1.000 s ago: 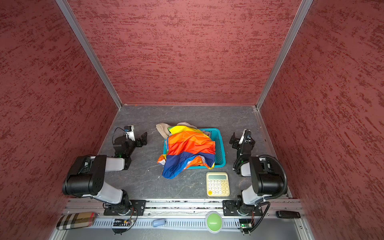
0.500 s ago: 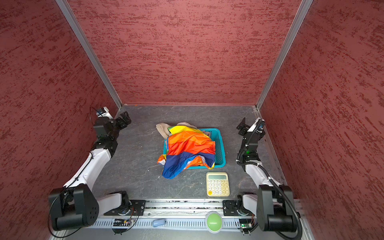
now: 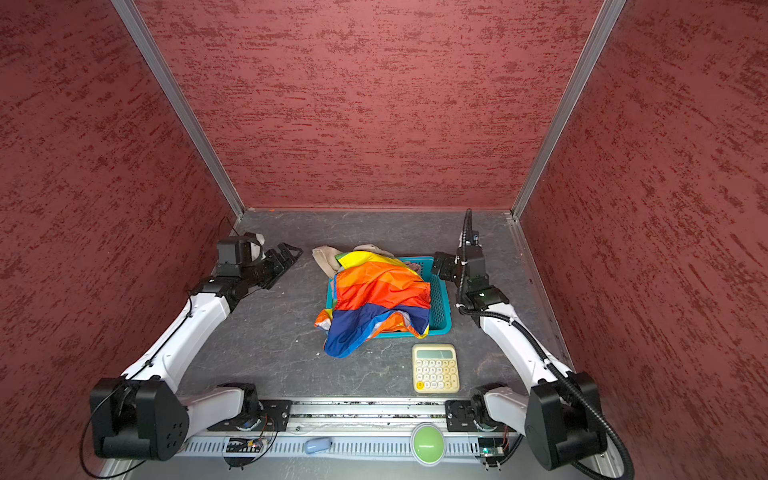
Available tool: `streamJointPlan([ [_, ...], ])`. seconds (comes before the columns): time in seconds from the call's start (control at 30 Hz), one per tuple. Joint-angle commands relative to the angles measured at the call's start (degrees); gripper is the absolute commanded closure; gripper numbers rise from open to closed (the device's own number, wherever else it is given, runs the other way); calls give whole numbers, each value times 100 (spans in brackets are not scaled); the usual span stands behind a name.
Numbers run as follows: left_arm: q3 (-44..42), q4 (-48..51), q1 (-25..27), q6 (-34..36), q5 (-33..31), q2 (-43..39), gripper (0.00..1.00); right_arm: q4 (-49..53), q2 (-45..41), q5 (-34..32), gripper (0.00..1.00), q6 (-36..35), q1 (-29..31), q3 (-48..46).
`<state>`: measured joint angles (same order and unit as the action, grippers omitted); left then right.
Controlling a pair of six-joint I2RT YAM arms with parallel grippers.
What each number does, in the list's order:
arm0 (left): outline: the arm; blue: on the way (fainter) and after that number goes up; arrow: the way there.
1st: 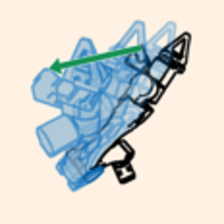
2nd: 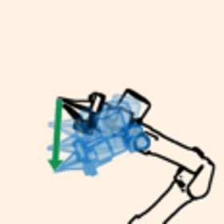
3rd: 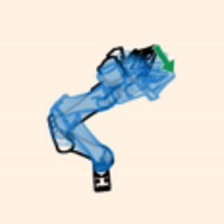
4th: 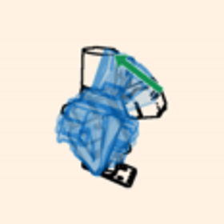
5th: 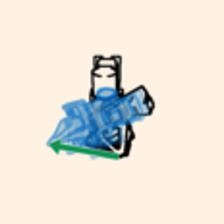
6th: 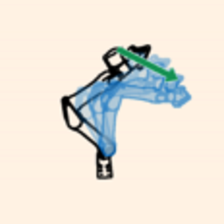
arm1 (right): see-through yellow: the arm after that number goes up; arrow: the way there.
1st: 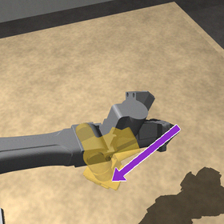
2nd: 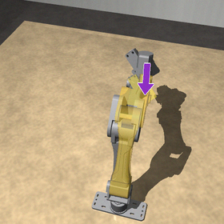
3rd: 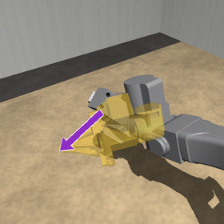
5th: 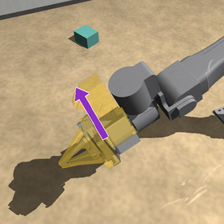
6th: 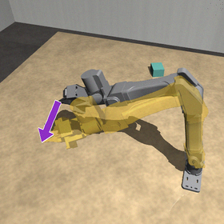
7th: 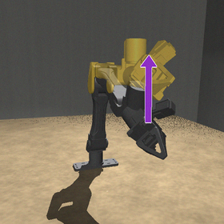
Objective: Fold and stack the shorts
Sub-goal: 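Reach the right gripper into the basket and grasp the rainbow shorts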
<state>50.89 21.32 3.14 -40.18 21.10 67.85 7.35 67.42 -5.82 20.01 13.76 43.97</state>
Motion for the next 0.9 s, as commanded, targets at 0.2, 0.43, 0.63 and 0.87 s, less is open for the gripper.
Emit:
streamJointPlan([
  [0.2, -553, 36, 326, -435, 499, -387, 1, 156, 449, 749, 18, 461, 188, -506],
  [0.43, -493, 67, 477, -464, 525, -422, 1, -67, 1076, 497, 43, 825, 201, -438],
  [0.63, -522, 56, 553, -591, 513, -523, 1, -165, 985, -371, 88, 1775, 117, -433],
  [0.87, -232, -31, 1180, -619, 219, -504, 0, 442, 835, -1580, 100, 3687, -517, -233],
])
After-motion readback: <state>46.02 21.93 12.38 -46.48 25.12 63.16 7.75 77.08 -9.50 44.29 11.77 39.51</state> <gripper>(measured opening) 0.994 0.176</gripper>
